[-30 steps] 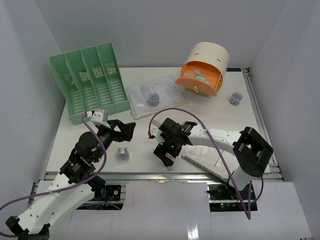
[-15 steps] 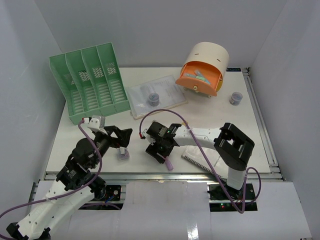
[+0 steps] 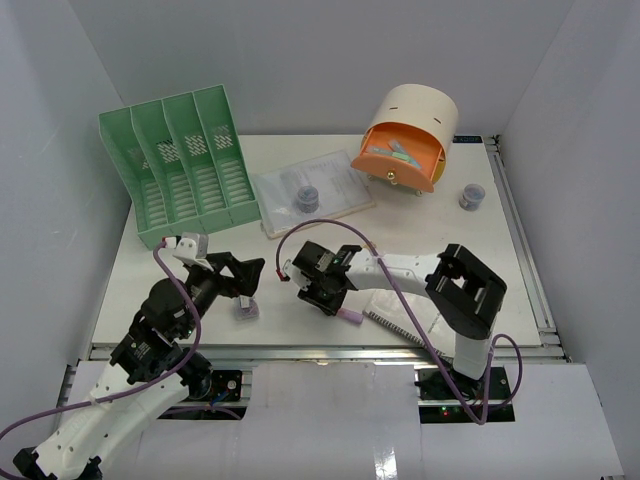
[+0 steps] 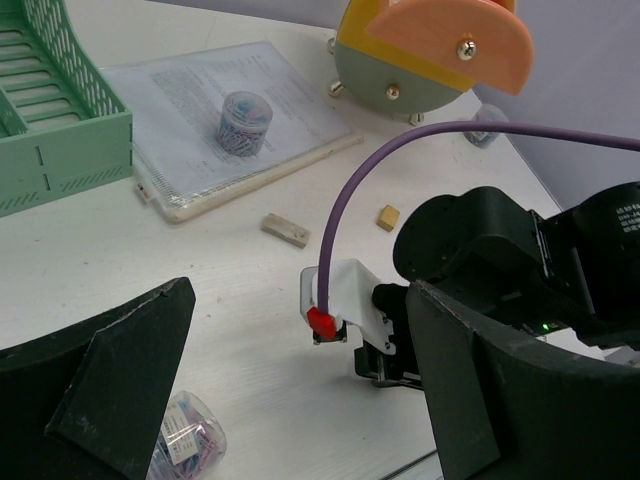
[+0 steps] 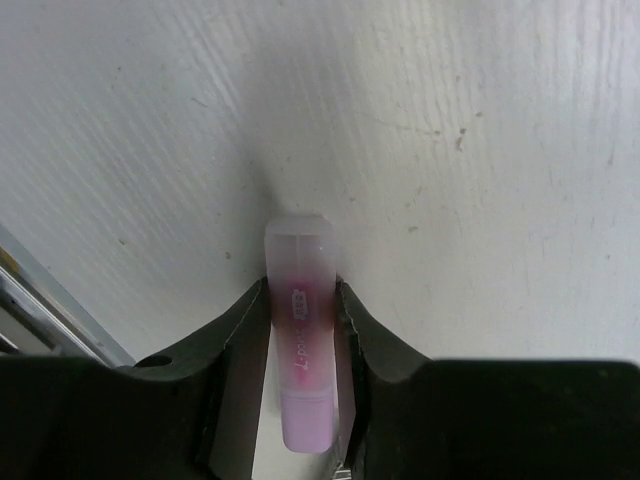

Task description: Organize the desk

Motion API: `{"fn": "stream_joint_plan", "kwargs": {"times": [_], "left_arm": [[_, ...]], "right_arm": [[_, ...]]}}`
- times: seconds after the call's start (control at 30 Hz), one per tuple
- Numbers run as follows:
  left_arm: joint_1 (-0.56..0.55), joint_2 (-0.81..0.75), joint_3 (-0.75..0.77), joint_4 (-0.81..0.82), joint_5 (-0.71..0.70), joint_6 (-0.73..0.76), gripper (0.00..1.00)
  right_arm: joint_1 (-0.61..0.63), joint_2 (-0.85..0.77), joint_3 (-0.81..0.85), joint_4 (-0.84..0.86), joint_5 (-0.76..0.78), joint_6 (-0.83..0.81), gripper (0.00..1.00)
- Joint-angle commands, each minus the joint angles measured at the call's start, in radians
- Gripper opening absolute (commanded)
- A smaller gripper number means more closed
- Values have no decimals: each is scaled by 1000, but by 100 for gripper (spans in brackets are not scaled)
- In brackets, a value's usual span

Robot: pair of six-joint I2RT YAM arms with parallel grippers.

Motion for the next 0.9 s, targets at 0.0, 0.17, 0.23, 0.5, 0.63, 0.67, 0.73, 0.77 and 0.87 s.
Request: {"fn": "stream_joint_plan", "kwargs": {"times": [0.0, 0.17, 0.23, 0.5, 0.63, 0.67, 0.73, 0.77, 0.87], "left_arm": [[4, 6, -3, -9, 46, -6, 98], [4, 6, -4, -9, 54, -8, 98], [4, 3, -6, -8, 61, -8, 98], [4, 9, -6, -9, 80, -9, 98], [4, 9, -9, -8, 88, -11, 98], [4, 9, -9, -8, 90, -12, 98], [4, 11, -9, -9, 92, -11, 98], [4, 10, -8, -9, 93, -11, 98], [4, 7, -7, -9, 95, -11, 98]], "right_arm": [[-89, 1, 166, -156, -220, -218, 9], [-311, -110, 463, -207, -440, -362, 8], [-392, -134, 535, -225, -419, -407, 8], [-598, -211, 659, -46, -219, -497, 12], [-675, -219, 653, 96, -174, -511, 13], [-687, -214, 654, 124, -156, -522, 14], [-697, -193, 659, 147, -129, -540, 16], [-703, -183, 657, 155, -116, -547, 18], [-723, -146, 642, 184, -77, -561, 25]]}}
